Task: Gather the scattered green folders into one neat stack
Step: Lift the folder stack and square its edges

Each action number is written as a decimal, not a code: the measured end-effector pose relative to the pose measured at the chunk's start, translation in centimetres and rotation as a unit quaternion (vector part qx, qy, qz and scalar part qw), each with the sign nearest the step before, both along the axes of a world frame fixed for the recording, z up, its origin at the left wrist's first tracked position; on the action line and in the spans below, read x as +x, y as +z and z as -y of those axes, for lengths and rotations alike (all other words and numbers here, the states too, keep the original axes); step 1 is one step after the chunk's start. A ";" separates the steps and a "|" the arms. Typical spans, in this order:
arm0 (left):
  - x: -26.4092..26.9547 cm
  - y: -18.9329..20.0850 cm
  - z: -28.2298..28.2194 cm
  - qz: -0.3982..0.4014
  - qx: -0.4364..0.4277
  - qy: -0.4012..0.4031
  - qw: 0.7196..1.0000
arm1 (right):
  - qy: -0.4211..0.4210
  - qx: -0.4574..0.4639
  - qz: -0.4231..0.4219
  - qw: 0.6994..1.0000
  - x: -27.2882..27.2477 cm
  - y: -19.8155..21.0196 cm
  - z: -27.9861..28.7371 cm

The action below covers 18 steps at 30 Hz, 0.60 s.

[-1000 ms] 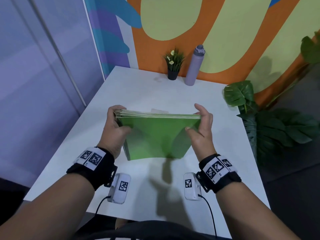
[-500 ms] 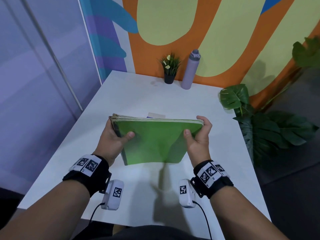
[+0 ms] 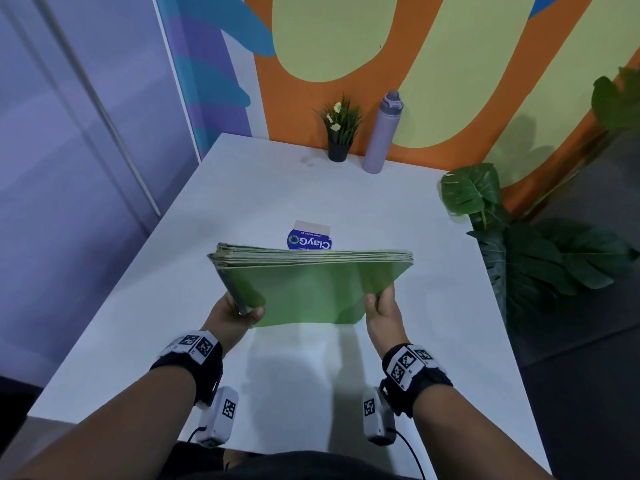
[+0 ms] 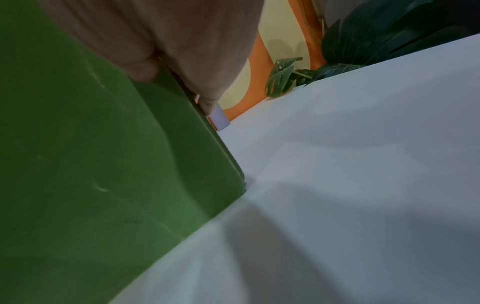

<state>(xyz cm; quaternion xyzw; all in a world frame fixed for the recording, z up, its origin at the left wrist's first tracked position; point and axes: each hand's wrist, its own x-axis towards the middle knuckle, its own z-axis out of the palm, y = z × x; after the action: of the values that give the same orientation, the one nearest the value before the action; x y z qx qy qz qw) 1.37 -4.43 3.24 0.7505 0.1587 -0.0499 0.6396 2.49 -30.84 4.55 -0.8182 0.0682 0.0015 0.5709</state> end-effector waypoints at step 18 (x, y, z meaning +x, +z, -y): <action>2.4 6.1 -0.5 0.056 -0.036 0.097 0.993 | 0.019 0.128 -0.016 0.991 1.7 3.3 0.2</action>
<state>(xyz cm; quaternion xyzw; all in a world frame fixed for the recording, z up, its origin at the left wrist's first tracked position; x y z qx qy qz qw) 3.76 -3.96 9.33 0.7096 0.1933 0.0488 0.6759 4.22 -31.03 7.84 -0.7393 0.0612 0.0345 0.6697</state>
